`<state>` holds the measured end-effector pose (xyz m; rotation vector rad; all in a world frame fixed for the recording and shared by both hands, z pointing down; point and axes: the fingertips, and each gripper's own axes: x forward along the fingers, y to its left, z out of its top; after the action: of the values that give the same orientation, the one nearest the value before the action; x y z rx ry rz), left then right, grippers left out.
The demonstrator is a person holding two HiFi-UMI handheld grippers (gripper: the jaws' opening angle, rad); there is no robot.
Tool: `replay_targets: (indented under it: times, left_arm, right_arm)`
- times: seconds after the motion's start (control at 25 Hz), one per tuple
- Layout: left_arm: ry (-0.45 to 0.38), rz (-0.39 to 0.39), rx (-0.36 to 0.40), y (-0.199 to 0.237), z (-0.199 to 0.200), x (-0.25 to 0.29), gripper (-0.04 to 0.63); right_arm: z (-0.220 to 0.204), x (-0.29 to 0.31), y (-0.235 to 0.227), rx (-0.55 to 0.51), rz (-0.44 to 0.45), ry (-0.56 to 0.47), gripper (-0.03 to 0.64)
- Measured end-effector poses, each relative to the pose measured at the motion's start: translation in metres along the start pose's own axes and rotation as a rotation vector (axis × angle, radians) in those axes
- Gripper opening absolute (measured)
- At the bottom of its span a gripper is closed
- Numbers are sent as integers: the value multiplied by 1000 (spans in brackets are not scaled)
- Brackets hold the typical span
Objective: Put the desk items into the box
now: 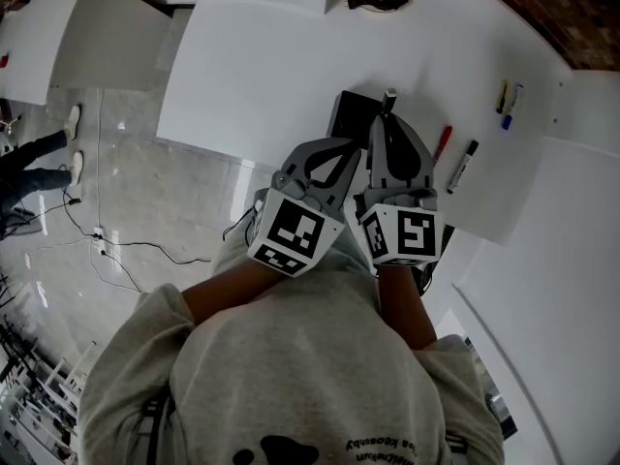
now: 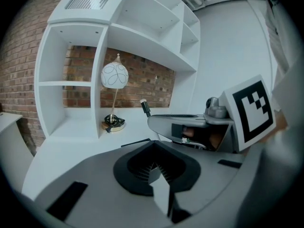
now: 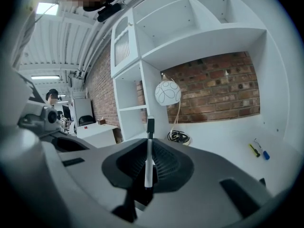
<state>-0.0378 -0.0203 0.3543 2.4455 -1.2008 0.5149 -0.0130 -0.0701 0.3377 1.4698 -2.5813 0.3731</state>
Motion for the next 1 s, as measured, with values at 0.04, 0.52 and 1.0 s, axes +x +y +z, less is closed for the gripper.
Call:
replay_targets:
  times: [0.04, 0.52, 1.0]
  left_arm:
    - [1, 5, -2, 2, -1, -1, 5]
    - [8, 54, -32, 20, -8, -10, 5]
    - [9, 62, -46, 21, -8, -9, 5]
  right_arm:
    - [-1, 2, 2, 1, 4, 1, 46]
    - [-13, 27, 14, -71, 49, 19, 46]
    - [-31, 37, 18, -115, 77, 136, 47]
